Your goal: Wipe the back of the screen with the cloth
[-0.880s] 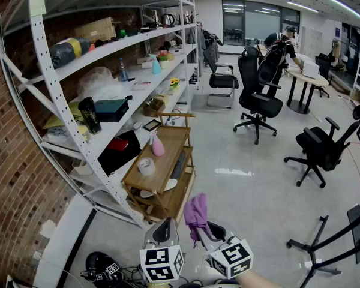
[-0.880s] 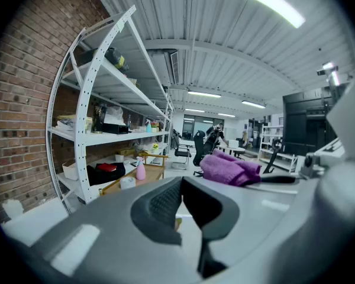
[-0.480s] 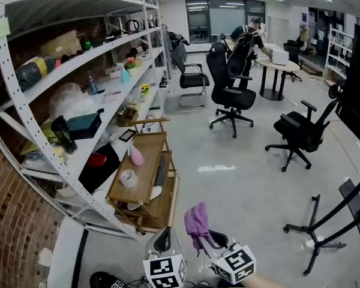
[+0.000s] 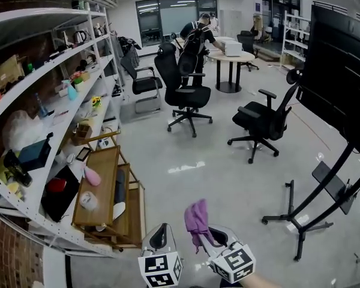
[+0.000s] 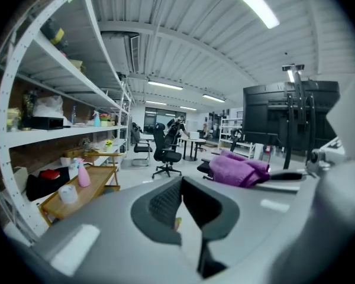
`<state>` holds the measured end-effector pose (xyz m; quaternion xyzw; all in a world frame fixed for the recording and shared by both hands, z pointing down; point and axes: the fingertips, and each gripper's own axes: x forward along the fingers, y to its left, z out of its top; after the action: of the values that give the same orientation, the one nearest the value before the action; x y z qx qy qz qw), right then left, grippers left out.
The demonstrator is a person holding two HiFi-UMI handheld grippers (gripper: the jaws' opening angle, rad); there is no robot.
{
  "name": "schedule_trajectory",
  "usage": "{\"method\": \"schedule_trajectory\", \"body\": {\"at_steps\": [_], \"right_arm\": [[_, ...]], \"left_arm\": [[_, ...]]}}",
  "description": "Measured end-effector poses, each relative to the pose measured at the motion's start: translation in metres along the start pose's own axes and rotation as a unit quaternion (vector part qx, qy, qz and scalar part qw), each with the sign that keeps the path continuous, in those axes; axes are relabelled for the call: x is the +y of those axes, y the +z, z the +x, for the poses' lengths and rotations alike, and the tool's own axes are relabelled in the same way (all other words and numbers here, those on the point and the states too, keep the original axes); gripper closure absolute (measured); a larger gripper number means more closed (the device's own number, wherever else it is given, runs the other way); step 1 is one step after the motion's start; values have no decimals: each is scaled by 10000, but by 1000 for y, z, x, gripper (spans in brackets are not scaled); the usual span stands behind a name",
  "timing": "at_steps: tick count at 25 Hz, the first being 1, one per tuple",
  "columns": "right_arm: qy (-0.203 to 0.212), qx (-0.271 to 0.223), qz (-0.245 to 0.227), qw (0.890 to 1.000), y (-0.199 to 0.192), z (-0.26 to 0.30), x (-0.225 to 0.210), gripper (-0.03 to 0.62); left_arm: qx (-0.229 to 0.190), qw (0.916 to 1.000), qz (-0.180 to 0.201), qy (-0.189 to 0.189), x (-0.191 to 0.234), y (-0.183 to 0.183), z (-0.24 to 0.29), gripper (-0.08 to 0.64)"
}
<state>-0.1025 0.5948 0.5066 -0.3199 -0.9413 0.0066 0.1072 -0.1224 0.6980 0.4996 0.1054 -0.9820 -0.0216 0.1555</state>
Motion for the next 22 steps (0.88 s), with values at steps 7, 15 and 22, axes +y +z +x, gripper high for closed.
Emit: {"method": "schedule_trajectory", "body": {"at_steps": [7, 15, 22], "right_arm": [[-894, -142, 121, 9958, 19, -26, -158, 537], [-1916, -258, 28, 9811, 49, -101, -363, 537], [-2911, -410, 89, 9558, 65, -163, -490, 537]], "left_arm": [[71, 9977, 71, -673, -111, 31, 110, 552], [-143, 9839, 338, -1747, -308, 88, 237, 552], [-116, 9581, 691, -2776, -448, 114, 313, 552]]}}
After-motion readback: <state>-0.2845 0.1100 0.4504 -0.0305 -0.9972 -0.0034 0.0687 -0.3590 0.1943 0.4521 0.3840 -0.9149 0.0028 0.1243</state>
